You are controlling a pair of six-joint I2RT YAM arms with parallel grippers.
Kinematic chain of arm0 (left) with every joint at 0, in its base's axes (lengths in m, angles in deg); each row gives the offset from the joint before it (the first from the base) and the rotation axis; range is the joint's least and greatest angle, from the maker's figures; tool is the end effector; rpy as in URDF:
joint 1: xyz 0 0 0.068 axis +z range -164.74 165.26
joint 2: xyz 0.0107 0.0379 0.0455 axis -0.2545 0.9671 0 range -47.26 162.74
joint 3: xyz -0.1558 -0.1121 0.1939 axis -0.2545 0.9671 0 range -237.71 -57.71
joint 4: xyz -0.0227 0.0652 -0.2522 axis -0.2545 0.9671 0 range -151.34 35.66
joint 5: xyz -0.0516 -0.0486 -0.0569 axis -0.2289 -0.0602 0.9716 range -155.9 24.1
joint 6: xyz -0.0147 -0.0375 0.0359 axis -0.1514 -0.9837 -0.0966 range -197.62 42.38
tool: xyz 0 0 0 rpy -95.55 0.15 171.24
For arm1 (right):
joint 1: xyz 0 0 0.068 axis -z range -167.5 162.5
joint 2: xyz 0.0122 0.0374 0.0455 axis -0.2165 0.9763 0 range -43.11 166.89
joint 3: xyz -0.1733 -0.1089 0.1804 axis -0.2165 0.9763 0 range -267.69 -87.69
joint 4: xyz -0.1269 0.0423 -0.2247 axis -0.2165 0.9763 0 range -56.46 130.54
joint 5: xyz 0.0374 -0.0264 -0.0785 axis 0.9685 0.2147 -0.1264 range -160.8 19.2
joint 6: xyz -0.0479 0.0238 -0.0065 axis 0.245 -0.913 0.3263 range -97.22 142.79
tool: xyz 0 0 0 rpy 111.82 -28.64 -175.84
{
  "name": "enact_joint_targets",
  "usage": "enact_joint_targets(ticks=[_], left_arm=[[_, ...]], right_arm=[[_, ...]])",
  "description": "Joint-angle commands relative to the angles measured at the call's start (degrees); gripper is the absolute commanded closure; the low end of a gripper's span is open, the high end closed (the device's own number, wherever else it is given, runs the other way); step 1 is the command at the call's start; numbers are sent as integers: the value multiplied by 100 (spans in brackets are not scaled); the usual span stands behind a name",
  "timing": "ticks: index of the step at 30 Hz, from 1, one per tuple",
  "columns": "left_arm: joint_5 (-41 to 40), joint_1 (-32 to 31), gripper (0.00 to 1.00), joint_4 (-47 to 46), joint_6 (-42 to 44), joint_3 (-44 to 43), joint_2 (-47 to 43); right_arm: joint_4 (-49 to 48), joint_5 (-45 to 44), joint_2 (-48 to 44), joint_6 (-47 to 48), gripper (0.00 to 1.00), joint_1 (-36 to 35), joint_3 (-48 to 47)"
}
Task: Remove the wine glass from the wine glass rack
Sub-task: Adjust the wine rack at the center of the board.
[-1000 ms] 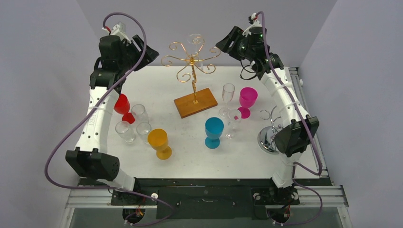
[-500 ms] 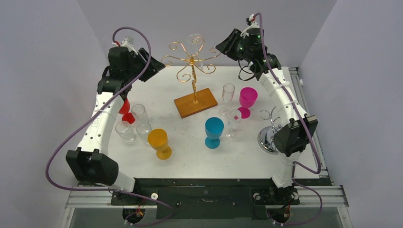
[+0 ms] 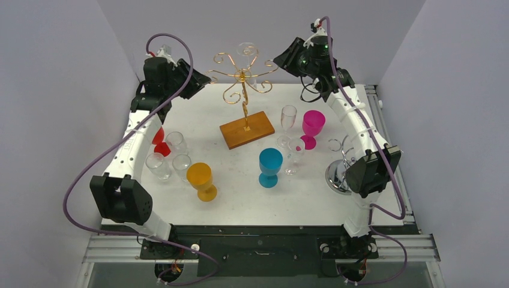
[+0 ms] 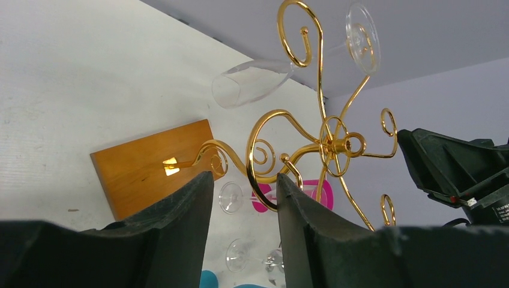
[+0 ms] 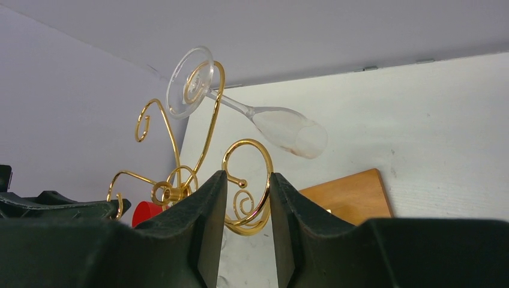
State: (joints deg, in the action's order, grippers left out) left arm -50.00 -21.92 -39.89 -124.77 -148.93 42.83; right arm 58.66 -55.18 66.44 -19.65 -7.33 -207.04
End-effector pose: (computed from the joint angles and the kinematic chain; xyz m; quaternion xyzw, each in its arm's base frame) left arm 0.3617 -0.0552 0.4048 -0.2037 0.7909 -0.3592 0.4516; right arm 0.4144 0.1596 0.4345 0.0735 0.7886 0.4032 0.4585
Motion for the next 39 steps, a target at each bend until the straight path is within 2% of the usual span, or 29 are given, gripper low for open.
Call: enact_joint_targets(ticks=[1, 8, 14, 19, 28, 35, 39], left_arm=[[-4, -11, 62, -306, -51, -151, 87], [-129, 1, 71, -64, 63, -418, 246], [-106, 19, 85, 161, 169, -705, 458], [-61, 53, 89, 265, 237, -916, 574], [-2, 123, 95, 399, 310, -1073, 657], [2, 221, 100, 458, 343, -1207, 714], [-7, 234, 100, 542, 367, -1490, 834]], right_arm=[[-53, -179, 9, 154, 71, -47, 7], [-9, -207, 35, 176, 72, -54, 14], [-8, -282, 49, 190, 73, -109, 73], [-8, -279, 100, 195, 74, -142, 43], [7, -403, 203, 92, 83, -179, 34], [3, -493, 93, 0, 100, -239, 87], [29, -471, 25, -123, 100, -308, 103]])
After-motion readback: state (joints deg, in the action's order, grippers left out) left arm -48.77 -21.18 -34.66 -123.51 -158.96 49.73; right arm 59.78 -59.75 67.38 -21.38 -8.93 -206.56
